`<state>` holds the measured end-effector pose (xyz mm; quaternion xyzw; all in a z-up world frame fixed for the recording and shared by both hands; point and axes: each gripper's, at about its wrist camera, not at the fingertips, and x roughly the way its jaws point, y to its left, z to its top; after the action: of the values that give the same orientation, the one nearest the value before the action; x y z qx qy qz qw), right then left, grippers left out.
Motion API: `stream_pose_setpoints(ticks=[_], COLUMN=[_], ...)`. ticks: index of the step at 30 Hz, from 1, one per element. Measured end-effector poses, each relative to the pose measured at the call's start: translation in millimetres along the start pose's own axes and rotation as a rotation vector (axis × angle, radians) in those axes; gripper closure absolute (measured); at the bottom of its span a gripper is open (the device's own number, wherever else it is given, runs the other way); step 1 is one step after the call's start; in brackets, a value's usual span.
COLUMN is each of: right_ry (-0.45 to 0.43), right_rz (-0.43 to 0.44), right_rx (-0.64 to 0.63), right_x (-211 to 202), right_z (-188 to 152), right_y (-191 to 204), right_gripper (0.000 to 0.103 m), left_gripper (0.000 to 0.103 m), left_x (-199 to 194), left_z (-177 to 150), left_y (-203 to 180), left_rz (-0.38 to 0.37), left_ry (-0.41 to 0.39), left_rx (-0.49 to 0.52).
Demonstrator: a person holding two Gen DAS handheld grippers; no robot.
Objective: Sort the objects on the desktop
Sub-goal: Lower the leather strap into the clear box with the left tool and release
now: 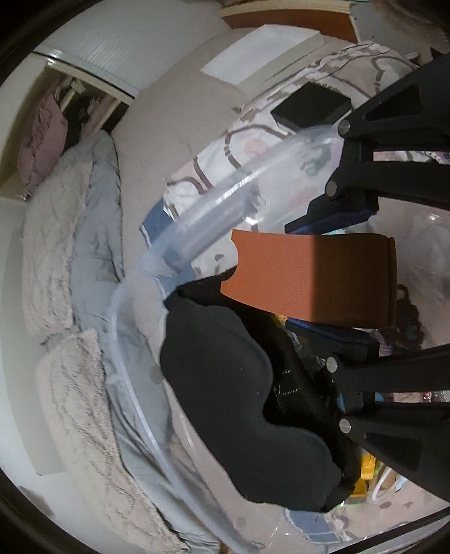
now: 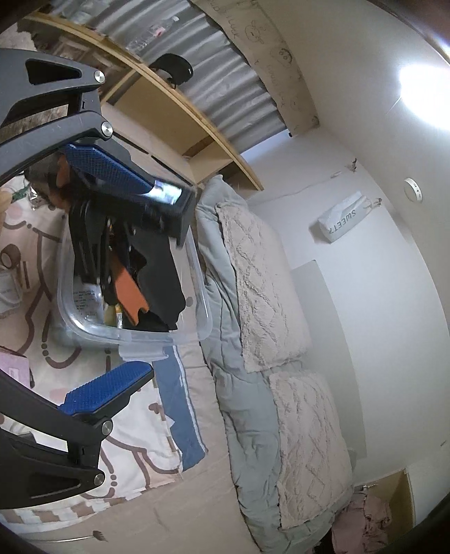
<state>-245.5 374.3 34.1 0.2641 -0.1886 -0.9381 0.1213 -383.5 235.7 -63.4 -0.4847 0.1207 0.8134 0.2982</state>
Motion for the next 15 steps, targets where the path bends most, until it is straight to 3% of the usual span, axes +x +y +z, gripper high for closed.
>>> stream_pose_setpoints(ticks=[1,4,7,15], right_ry=[0.003,0.011,0.015,0.03], right_rz=[-0.001,0.006,0.01,0.013], right_rx=[-0.002,-0.004,-0.007,0.001], right_x=[1,3,4,7], right_z=[0,-1,-1,-3], right_y=[0,0,0,-1], right_gripper=[0.006,0.006,0.006,0.006], left_gripper=[0.055,0.026,0.023,0.022], left_x=[4,13,6,-7], left_z=[0,1,0,-6], left_y=[1,5,10,13], left_rz=[0.01,0.027,-0.056,-0.066], left_ry=[0.003,0.026,-0.003,-0.013], left_rx=[-0.01,-0.087,-0.148,-0.152])
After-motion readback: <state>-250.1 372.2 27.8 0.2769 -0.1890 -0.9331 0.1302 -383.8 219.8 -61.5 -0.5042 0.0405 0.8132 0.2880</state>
